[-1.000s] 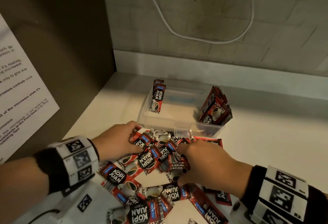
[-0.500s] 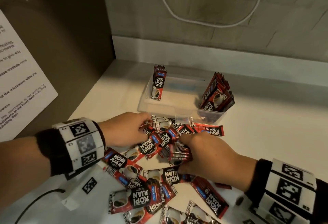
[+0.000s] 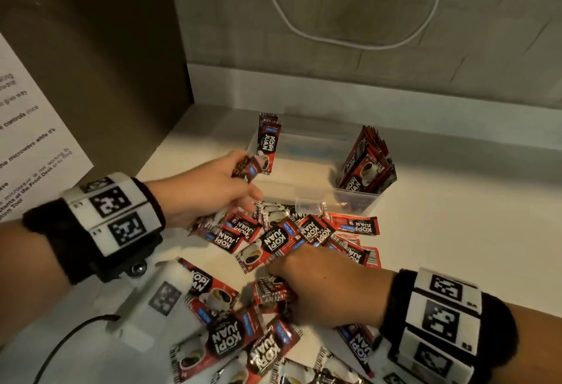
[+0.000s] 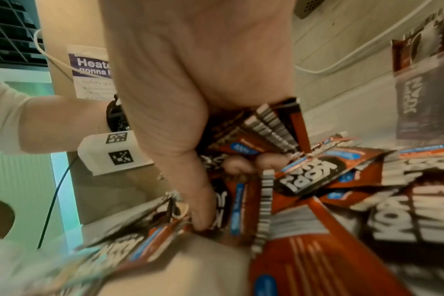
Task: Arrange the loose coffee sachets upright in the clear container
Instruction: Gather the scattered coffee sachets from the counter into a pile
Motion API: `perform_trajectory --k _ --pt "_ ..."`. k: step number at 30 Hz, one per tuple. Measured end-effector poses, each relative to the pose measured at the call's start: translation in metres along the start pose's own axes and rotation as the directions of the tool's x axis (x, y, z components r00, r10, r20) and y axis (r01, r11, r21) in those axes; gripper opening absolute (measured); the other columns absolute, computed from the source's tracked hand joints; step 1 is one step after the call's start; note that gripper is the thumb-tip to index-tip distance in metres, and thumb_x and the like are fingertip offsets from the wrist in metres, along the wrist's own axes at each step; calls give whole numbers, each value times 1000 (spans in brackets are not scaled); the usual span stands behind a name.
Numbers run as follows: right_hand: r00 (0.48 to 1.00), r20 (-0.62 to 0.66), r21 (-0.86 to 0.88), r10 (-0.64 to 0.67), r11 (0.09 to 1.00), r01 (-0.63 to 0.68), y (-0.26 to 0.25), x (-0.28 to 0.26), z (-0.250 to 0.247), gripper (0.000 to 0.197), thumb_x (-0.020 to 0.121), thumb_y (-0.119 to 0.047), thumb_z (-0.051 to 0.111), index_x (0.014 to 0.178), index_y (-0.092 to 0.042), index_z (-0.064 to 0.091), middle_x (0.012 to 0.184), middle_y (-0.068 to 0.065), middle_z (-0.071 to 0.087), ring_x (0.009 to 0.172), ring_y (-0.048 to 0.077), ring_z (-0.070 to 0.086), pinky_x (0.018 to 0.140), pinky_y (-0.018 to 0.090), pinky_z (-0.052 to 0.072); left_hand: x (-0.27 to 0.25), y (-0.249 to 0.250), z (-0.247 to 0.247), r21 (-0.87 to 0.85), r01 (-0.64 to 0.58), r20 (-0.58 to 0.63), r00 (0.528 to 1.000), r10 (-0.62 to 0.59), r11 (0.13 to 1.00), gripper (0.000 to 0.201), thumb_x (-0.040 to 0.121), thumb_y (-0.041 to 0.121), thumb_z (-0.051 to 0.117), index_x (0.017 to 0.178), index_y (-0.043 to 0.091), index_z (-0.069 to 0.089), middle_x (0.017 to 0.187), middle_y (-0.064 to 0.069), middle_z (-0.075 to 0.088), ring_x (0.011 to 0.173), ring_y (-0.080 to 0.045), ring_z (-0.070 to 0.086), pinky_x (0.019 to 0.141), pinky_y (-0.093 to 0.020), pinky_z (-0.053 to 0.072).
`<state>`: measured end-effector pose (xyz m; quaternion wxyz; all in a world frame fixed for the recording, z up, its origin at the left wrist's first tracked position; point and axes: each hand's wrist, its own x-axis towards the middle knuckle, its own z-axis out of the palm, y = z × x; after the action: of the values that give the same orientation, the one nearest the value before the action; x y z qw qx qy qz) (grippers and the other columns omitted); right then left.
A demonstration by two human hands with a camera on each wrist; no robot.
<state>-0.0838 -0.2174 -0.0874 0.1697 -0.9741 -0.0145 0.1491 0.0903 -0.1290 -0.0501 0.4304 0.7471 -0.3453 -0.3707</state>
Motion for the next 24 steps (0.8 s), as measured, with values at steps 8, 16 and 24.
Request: perform_trajectory --k 8,16,24 --pt "927 -240 569 289 815 -107 12 -10 -61 27 89 -3 58 113 -14 52 87 5 64 66 13 62 56 24 53 9 21 -5 -368 -239 -149 969 197 899 55 88 -9 53 108 42 56 78 1 52 55 -9 45 50 -26 41" --pt "729 -481 789 487 603 118 15 17 -76 50 76 9 65 114 -9 37 94 3 57 84 13 64 63 24 55 26 42 56 -585 -336 -96 932 349 738 60 64 11 83 107 32 47 95 -1 58 81 -12 61 64 -23 52" --pt "707 -464 832 533 537 141 30 20 -77 97 50 -10 51 141 -30 24 119 7 36 111 24 50 80 39 58 53 56 72 -644 -316 -114 940 320 697 40 89 1 60 110 34 52 102 -6 60 86 -19 64 73 -32 56"
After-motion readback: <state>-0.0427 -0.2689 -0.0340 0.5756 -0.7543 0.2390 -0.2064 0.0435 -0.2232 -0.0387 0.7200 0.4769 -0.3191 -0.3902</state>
